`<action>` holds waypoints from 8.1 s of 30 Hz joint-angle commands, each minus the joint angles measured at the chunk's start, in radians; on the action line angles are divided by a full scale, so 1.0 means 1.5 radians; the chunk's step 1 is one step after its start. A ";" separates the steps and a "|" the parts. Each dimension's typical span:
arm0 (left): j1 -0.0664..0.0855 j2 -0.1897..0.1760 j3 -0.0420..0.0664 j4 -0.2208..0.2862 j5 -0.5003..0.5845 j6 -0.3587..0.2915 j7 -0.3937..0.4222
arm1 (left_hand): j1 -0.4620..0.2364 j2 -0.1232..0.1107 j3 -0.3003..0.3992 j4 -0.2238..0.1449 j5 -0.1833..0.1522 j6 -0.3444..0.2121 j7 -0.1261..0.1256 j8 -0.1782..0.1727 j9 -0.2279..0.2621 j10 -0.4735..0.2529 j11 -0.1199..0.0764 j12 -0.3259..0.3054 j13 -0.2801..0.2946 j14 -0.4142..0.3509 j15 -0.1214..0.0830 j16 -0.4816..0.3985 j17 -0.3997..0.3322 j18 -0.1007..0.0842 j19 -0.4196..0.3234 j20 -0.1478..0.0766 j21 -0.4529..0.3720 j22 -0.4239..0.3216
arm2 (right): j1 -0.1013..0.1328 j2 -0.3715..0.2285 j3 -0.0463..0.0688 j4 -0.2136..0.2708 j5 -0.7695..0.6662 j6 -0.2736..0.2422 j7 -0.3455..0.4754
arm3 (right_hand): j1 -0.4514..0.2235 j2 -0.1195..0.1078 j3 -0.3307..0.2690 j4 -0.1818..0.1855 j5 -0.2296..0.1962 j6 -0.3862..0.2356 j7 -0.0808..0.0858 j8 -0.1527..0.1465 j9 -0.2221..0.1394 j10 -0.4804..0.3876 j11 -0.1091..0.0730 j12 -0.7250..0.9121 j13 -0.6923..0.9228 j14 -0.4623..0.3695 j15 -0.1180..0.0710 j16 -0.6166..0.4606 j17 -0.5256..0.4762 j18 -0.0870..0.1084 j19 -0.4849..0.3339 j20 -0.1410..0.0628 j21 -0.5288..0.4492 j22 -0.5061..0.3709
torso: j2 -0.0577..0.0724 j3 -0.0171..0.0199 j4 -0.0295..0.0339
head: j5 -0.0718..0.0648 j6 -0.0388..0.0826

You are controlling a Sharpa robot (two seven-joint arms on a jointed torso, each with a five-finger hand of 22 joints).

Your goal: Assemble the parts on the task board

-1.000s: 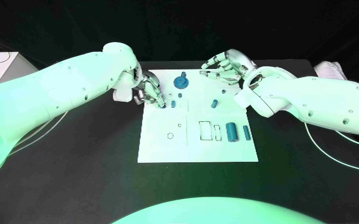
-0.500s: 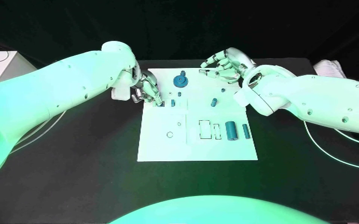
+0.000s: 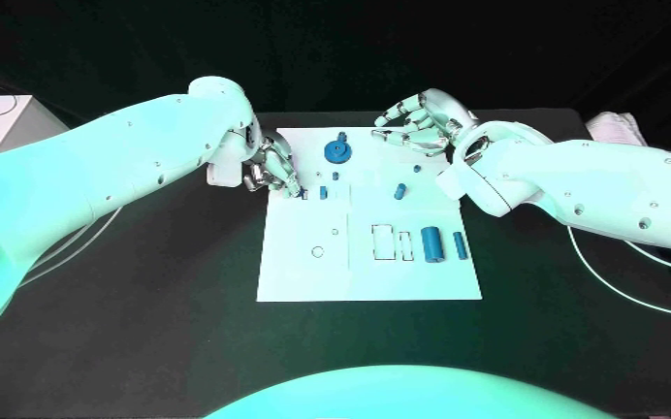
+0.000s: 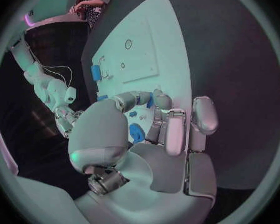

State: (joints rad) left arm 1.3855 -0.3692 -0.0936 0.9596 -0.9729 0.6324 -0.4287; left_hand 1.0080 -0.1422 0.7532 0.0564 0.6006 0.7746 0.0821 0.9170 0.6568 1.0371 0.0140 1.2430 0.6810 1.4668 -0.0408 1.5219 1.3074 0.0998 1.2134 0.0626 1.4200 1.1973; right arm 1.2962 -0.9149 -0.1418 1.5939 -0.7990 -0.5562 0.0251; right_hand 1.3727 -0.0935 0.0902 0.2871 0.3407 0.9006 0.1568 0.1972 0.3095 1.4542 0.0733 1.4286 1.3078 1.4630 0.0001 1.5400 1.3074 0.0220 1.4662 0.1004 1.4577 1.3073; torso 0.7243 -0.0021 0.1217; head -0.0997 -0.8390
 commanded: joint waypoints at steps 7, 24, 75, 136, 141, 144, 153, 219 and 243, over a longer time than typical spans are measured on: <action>0.001 0.005 -0.002 0.000 0.001 -0.011 0.002 | 0.005 -0.001 0.146 -0.150 0.005 0.006 0.001 0.002 0.001 0.004 -0.002 0.003 0.000 0.034 -0.006 0.005 0.098 0.001 0.005 0.000 0.005 0.002 | 0.000 0.000 0.000 0.002 -0.006 0.008 0.003 | 0.004 -0.005 0.004 0.000 0.005 -0.001 0.001 0.002 -0.001 -0.002 0.000 -0.002 0.091 0.060 -0.001 -0.002 0.130 0.004 0.037 0.000 -0.004 0.130 | 0.001 0.0000 -0.0006 | -0.001 -0.001; 0.001 -0.003 -0.003 0.016 0.030 -0.019 0.005 | 0.005 -0.001 0.145 -0.150 0.007 0.007 0.001 0.001 0.002 0.006 -0.002 0.003 0.001 0.034 -0.006 0.005 0.098 0.001 0.004 0.000 0.004 0.002 | 0.000 -0.001 0.000 0.003 -0.006 0.009 0.003 | 0.004 -0.005 0.004 0.000 0.005 -0.001 0.001 0.002 -0.001 -0.002 0.000 -0.002 0.091 0.060 -0.001 -0.002 0.130 0.004 0.037 0.000 -0.004 0.130 | -0.001 0.0003 0.0005 | -0.003 -0.002; 0.001 -0.028 -0.004 0.024 0.080 -0.020 0.014 | 0.006 -0.001 0.144 -0.150 0.010 0.008 0.001 -0.001 0.004 0.008 -0.002 0.004 0.004 0.035 -0.006 0.006 0.101 0.002 0.001 0.000 0.003 -0.002 | -0.004 0.011 0.000 0.019 -0.150 0.059 -0.010 | 0.051 -0.032 0.096 -0.018 -0.001 0.006 0.003 -0.003 -0.009 -0.003 0.000 -0.003 0.090 0.060 -0.002 -0.003 0.130 0.004 0.038 -0.001 -0.003 0.132 | -0.001 -0.0003 0.0005 | 0.000 0.003; -0.005 -0.132 0.009 0.108 0.240 -0.025 0.088 | 0.005 -0.003 0.142 -0.150 0.012 0.011 0.000 -0.003 0.007 0.016 -0.003 0.008 0.014 0.040 -0.006 0.010 0.111 0.001 0.004 -0.001 0.004 0.002 | -0.055 0.170 -0.007 -0.003 -0.474 0.046 -0.139 | -0.041 -0.045 0.479 -0.237 -0.010 -0.023 -0.027 -0.082 -0.054 0.009 -0.040 0.006 0.096 0.064 -0.037 0.003 0.143 -0.002 0.049 -0.033 0.020 0.150 | 0.000 0.0001 -0.0001 | 0.004 0.015; -0.005 -0.132 0.009 0.107 0.240 -0.025 0.087 | 0.005 -0.003 0.142 -0.150 0.012 0.011 0.000 -0.003 0.007 0.016 -0.003 0.008 0.014 0.040 -0.006 0.010 0.111 0.001 0.004 -0.001 0.004 0.002 | -0.056 0.173 -0.007 -0.003 -0.475 0.040 -0.138 | -0.041 -0.045 0.479 -0.237 -0.010 -0.023 -0.026 -0.082 -0.054 0.009 -0.040 0.007 0.096 0.064 -0.037 0.003 0.143 -0.002 0.049 -0.033 0.021 0.151 | 0.000 0.0003 0.0000 | 0.005 0.015; -0.005 -0.131 0.009 0.106 0.241 -0.025 0.086 | 0.005 -0.003 0.142 -0.150 0.012 0.011 0.000 -0.003 0.007 0.016 -0.003 0.008 0.014 0.040 -0.006 0.010 0.111 0.001 0.004 -0.001 0.004 0.002 | -0.056 0.173 -0.007 -0.002 -0.476 0.033 -0.138 | -0.042 -0.044 0.479 -0.238 -0.009 -0.022 -0.025 -0.082 -0.054 0.009 -0.040 0.007 0.096 0.064 -0.037 0.003 0.143 -0.002 0.049 -0.033 0.021 0.151 | 0.000 0.0006 -0.0007 | 0.005 0.015; -0.005 -0.131 0.009 0.105 0.241 -0.023 0.082 | 0.005 -0.003 0.142 -0.150 0.012 0.011 0.000 -0.003 0.007 0.016 -0.003 0.008 0.014 0.040 -0.006 0.010 0.111 0.001 0.004 -0.001 0.004 0.002 | -0.057 0.173 -0.007 0.000 -0.480 0.016 -0.137 | -0.044 -0.044 0.480 -0.239 -0.009 -0.020 -0.024 -0.081 -0.054 0.009 -0.039 0.007 0.096 0.064 -0.037 0.003 0.143 -0.002 0.049 -0.033 0.021 0.151 | 0.000 0.0012 -0.0003 | 0.005 0.014; -0.005 -0.130 0.009 0.094 0.241 -0.043 0.076 | 0.004 -0.003 0.142 -0.150 0.014 0.014 -0.001 -0.006 0.010 0.018 -0.004 0.008 0.015 0.040 -0.007 0.010 0.112 0.001 0.003 -0.001 0.004 0.001 | -0.069 0.177 -0.007 -0.003 -0.481 0.059 -0.139 | -0.054 -0.042 0.481 -0.246 -0.010 -0.004 -0.021 -0.073 -0.051 0.010 -0.036 0.008 0.097 0.064 -0.034 0.003 0.143 -0.002 0.050 -0.033 0.023 0.152 | 0.000 -0.0001 -0.0008 | 0.005 0.012; -0.015 -0.176 0.008 0.137 0.269 -0.224 0.149 | 0.071 0.019 0.008 -0.096 -0.031 -0.053 0.032 -0.063 0.027 -0.103 0.026 -0.091 -0.129 -0.028 0.022 -0.042 -0.017 0.021 -0.079 0.022 -0.069 -0.102 | -0.054 0.067 -0.001 0.061 -0.406 0.018 -0.109 | -0.096 -0.070 0.378 -0.246 -0.083 0.049 0.007 -0.043 -0.040 0.011 0.004 0.012 0.099 0.063 0.001 0.002 0.141 -0.002 0.049 0.001 0.020 0.152 | -0.001 -0.0004 -0.0030 | 0.003 0.015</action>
State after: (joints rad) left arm 1.3661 -0.6284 -0.0817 1.1551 -0.6102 0.4115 -0.2834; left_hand 1.0937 -0.1195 0.7677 -0.0859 0.5575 0.7035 0.1303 0.8335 0.7102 0.8924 0.0575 1.1096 0.4895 1.4297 -0.0082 1.4616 1.2859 0.1159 1.0981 0.0949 1.3191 1.0492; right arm 1.2116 -0.8066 -0.1439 1.6741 -1.4597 -0.5422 -0.1706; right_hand 1.2349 -0.1965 0.6636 -0.0844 0.2235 0.9694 0.1679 0.1303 0.2491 1.4666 0.0718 1.4432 1.3078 1.4667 -0.0069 1.5400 1.3079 0.0220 1.4663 0.0971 1.4889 1.3079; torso 0.7229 -0.0019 0.1182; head -0.0922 -0.8180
